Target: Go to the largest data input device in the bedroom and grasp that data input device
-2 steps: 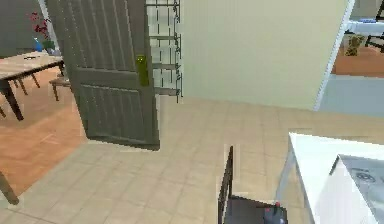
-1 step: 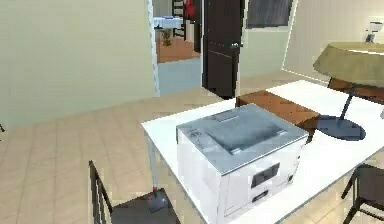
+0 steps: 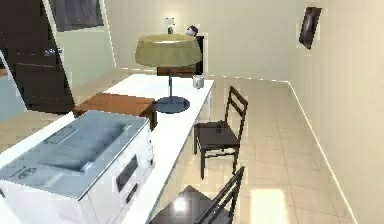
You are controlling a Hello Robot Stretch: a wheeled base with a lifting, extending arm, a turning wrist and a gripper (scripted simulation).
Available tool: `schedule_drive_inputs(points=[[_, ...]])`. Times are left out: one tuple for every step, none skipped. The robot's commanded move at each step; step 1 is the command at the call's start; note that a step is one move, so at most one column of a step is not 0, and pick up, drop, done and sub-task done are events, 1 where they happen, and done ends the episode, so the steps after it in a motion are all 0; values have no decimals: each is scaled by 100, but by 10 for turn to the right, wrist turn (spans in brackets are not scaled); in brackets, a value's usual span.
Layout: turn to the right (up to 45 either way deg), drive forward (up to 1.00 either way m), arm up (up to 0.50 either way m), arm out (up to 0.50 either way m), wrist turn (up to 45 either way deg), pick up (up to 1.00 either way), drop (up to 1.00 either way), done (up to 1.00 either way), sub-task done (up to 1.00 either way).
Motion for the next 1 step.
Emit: schedule_drive_inputs(points=[[450, 0, 0, 0, 0, 0, 0, 0, 0]])
